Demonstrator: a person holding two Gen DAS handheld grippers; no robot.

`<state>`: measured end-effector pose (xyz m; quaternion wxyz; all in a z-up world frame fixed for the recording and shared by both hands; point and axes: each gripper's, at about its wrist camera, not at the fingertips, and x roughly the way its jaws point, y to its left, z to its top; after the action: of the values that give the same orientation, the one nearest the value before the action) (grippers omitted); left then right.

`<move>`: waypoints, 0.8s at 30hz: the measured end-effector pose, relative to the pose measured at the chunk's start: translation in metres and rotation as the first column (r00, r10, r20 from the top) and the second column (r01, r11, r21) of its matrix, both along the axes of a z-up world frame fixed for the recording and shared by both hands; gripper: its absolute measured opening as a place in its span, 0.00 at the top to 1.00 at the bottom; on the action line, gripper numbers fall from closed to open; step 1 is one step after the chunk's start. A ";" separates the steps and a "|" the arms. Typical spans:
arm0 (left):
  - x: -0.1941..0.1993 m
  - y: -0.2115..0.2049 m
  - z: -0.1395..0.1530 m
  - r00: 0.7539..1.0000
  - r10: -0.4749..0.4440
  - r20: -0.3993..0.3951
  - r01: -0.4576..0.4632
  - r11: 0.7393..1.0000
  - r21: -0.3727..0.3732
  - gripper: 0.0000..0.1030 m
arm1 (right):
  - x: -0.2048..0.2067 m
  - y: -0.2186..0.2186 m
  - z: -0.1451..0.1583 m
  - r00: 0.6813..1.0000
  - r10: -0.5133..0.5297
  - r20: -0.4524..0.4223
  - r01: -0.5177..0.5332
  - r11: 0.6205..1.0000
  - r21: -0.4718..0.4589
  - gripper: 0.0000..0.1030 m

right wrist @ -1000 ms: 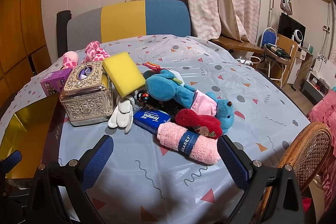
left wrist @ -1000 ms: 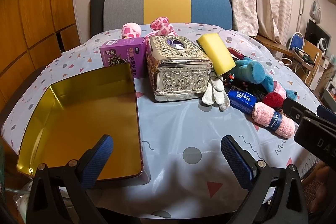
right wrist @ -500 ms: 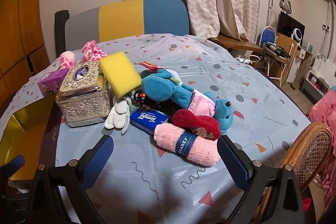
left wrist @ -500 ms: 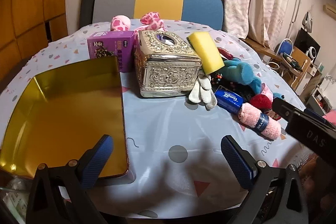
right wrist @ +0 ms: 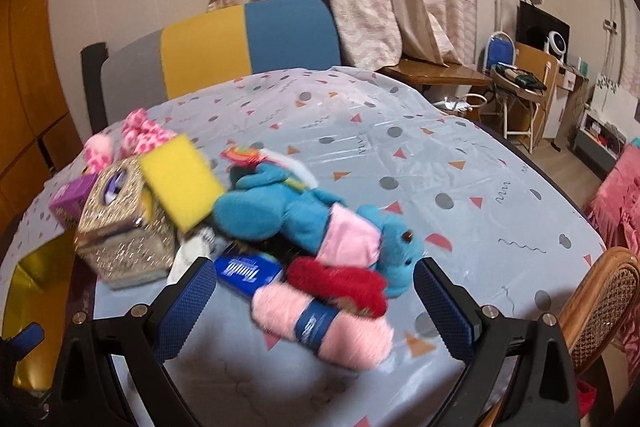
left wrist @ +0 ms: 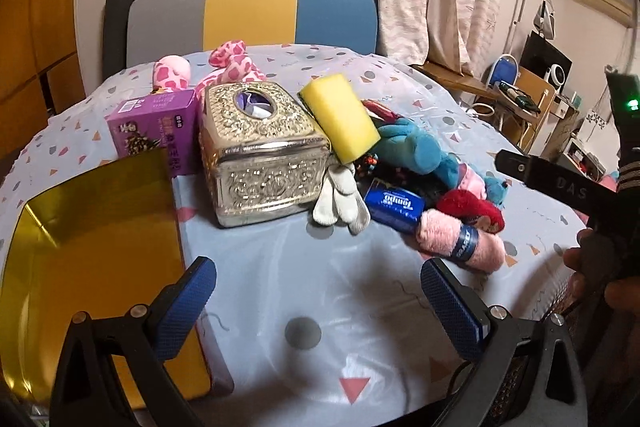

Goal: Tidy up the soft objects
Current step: 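Grasp the yellow sponge and beige sock with the right tool while the left tool approaches the white gloves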

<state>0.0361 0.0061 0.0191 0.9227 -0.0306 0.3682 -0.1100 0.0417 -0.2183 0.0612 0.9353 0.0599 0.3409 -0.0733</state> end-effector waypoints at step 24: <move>0.019 -0.005 -0.019 0.983 -0.124 -0.134 0.113 0.990 -0.087 0.00 | 0.199 0.075 -0.022 0.694 0.707 -0.138 -0.672 0.704 0.231 0.01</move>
<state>0.0552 0.0008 0.0001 0.8846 -0.0528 0.4282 -0.1770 0.2403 -0.1438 0.0395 0.8429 -0.0051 0.4428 0.3058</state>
